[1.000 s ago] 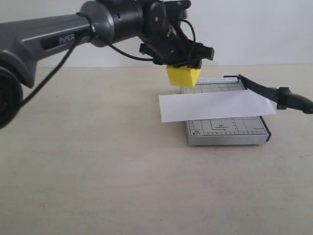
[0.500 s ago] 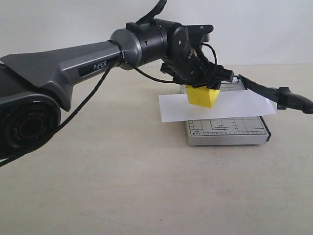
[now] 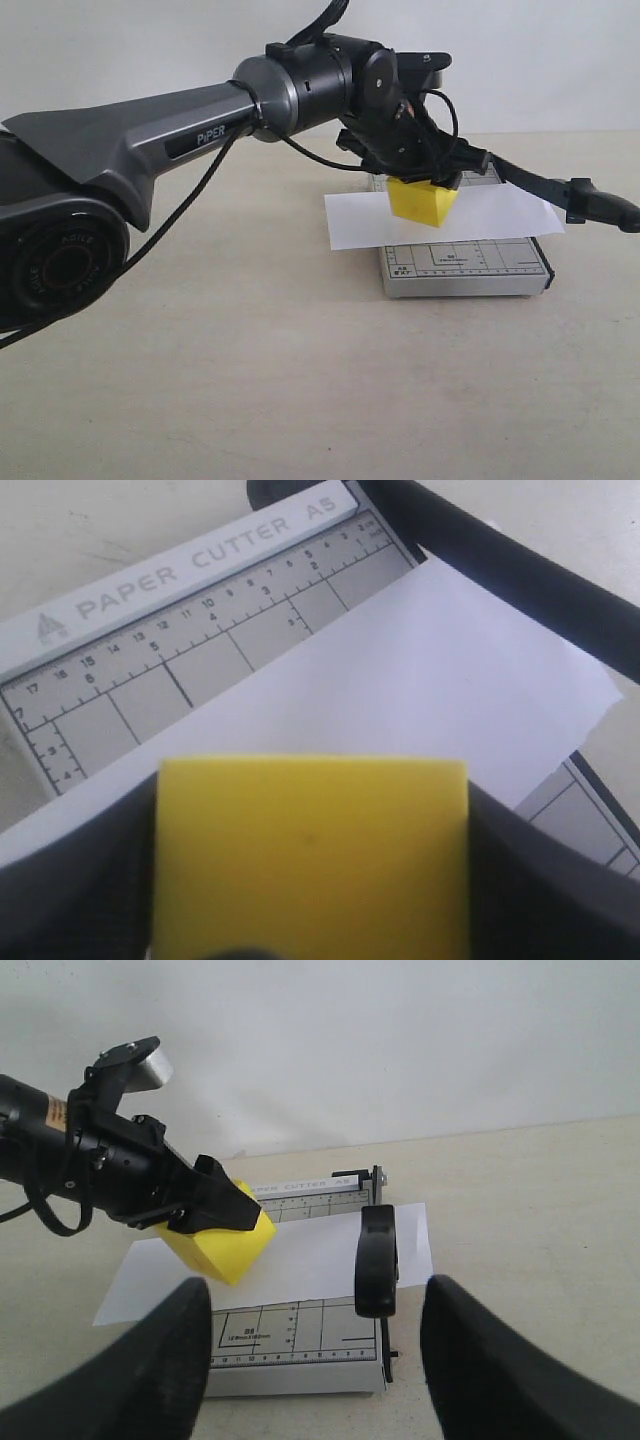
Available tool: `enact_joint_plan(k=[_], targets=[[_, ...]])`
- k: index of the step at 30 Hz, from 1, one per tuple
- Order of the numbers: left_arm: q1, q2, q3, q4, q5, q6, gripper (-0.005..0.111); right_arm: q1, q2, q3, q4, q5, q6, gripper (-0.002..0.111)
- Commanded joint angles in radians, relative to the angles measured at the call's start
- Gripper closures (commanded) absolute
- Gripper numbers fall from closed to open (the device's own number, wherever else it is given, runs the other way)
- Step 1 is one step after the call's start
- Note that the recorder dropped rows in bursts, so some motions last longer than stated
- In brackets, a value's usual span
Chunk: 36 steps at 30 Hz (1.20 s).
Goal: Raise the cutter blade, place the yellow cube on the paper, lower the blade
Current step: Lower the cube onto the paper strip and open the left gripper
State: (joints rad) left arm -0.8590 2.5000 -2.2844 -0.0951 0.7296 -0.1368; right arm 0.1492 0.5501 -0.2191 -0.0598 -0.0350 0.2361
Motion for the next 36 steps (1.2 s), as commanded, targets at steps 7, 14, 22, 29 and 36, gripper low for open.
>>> enact_joint_plan(k=[7,14,22,29,36], targets=[[-0.002,0.002,-0.009,0.011,-0.026,0.011,0.102,0.001,-0.006,0.001,0.002,-0.014,-0.002,0.05],[-0.002,0.016,-0.009,0.009,-0.042,0.011,0.102,0.001,-0.006,0.001,0.002,-0.014,-0.002,0.05],[-0.002,0.027,-0.009,0.003,-0.047,0.011,0.102,0.001,-0.006,0.001,0.002,-0.014,-0.002,0.05],[-0.003,0.036,-0.009,-0.013,-0.053,0.011,0.102,0.003,-0.006,0.001,0.002,-0.014,-0.002,0.05],[-0.003,0.037,-0.009,-0.013,-0.078,0.015,0.102,0.003,-0.006,0.001,0.002,-0.014,-0.002,0.05]])
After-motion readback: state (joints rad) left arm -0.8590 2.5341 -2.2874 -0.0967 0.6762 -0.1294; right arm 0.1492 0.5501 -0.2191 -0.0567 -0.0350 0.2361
